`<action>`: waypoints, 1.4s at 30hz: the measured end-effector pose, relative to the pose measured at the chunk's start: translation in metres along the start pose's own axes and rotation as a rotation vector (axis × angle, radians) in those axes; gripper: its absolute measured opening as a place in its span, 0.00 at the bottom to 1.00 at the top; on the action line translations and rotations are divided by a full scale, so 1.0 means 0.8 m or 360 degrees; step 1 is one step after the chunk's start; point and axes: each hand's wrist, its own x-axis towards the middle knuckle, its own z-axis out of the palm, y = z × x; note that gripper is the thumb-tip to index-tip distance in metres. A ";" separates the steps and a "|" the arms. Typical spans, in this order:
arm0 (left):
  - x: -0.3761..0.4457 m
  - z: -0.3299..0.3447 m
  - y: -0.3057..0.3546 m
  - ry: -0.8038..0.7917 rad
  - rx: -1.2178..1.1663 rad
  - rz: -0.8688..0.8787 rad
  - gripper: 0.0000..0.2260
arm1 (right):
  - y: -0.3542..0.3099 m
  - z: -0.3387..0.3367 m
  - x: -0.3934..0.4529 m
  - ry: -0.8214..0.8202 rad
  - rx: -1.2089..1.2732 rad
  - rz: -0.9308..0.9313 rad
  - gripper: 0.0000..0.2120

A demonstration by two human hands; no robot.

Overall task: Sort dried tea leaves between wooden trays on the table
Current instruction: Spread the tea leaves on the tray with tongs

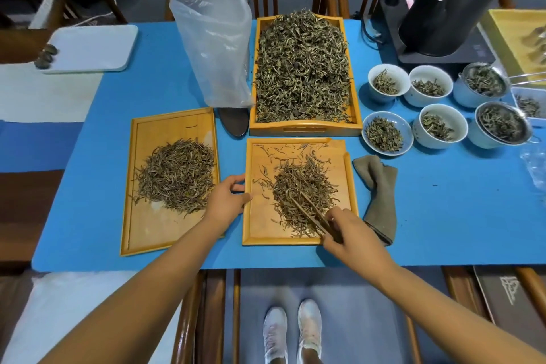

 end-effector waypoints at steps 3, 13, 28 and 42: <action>-0.001 -0.001 0.000 -0.0010 -0.0026 -0.0002 0.19 | -0.006 0.005 0.001 0.0060 0.0025 0.0059 0.08; 0.000 -0.002 0.002 -0.0018 -0.0042 -0.0020 0.20 | -0.023 0.009 0.001 -0.0043 0.0007 0.0070 0.10; -0.002 -0.004 0.007 0.0008 -0.0059 -0.0055 0.21 | -0.021 0.011 -0.008 -0.0102 0.0015 0.0104 0.09; 0.000 -0.005 0.005 -0.0011 -0.0067 -0.0074 0.21 | -0.036 -0.003 0.021 0.0084 0.0030 0.0047 0.09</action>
